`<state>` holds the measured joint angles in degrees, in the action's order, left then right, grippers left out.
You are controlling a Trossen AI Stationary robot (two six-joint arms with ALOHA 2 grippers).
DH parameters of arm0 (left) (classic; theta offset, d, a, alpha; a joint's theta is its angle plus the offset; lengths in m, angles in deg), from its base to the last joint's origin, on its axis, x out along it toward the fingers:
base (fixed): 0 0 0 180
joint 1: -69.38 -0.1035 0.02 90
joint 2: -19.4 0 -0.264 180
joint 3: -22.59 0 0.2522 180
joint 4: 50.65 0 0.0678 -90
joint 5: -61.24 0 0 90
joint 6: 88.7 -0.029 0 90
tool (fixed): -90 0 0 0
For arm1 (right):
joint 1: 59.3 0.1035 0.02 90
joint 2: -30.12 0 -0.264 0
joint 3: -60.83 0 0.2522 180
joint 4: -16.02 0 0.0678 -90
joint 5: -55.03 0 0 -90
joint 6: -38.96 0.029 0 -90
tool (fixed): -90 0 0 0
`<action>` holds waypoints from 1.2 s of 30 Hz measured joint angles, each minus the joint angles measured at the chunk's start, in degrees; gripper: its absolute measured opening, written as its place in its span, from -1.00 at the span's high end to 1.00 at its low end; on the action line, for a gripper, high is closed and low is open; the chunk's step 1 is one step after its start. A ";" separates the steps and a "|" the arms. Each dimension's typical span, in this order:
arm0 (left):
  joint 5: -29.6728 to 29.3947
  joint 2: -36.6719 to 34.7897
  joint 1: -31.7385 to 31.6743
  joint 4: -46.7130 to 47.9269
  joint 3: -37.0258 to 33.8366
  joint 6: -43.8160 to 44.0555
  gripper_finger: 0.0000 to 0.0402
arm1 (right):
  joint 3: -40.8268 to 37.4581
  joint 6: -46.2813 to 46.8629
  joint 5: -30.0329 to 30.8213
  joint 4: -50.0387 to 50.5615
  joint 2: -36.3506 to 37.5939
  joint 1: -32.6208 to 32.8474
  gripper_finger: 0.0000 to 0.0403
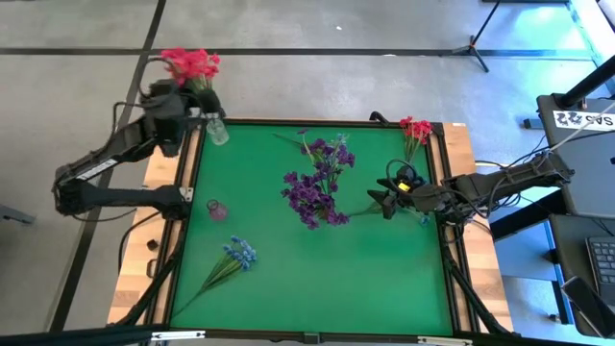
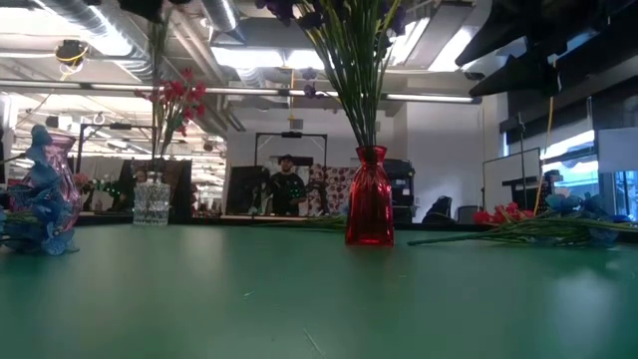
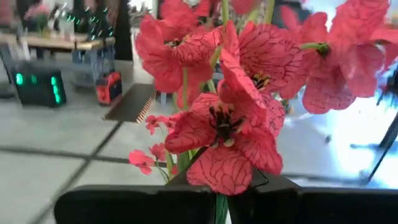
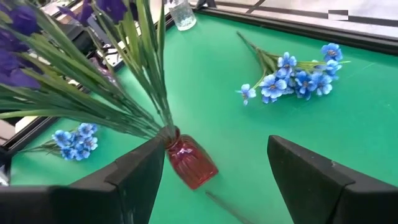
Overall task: Sort flowers into vase by color
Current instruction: Put the left red flowers into the transparent vase
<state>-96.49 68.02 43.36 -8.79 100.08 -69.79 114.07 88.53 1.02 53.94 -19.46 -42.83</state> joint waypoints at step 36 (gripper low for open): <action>16.51 -9.79 -14.72 -46.54 -23.63 -22.33 0.93 | 0.00 3.99 -3.57 -1.22 -2.82 0.00 -0.41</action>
<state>-79.98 58.23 28.65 -55.33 76.44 -92.12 114.07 92.52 -2.55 52.72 -22.28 -42.83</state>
